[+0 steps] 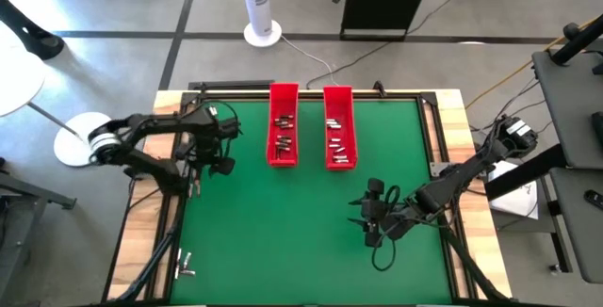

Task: Sort batteries
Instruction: Put the brown battery into the left red bin

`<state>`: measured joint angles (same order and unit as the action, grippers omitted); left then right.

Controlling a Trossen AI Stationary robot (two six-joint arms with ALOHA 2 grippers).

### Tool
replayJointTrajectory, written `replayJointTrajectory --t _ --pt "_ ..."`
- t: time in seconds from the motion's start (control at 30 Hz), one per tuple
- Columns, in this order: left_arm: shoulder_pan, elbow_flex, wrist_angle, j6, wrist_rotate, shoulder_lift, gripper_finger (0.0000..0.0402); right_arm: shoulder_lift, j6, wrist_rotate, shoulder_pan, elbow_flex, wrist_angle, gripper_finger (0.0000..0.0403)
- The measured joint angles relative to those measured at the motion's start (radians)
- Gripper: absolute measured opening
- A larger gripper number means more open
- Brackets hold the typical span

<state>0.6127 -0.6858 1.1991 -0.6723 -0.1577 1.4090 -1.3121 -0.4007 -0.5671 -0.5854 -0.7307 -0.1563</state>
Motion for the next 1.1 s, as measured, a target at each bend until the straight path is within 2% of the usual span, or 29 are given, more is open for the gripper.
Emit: replayJointTrajectory --t 0.13,0.37,0.57,0.73,1.1 --pt "0.052 -0.006 0.001 0.06 0.016 0.106 0.0153 0.0 0.008 -0.001 0.0 0.0 -0.003 0.0206" --pt "0.064 0.001 0.003 0.164 0.035 0.213 0.0153 0.0 0.003 -0.001 0.0 0.0 -0.003 0.0206" --pt "0.098 0.035 -0.028 0.193 0.035 0.217 0.0153 0.0 0.0 -0.001 0.0 0.005 -0.004 0.0206" --pt "0.104 0.062 -0.056 0.211 -0.003 0.219 0.0153 0.0 0.0 -0.001 0.0 0.007 -0.005 0.0206" --pt "0.089 0.043 -0.088 0.234 -0.021 0.192 0.0151 0.0 0.001 -0.001 0.0 0.007 -0.004 0.0206"
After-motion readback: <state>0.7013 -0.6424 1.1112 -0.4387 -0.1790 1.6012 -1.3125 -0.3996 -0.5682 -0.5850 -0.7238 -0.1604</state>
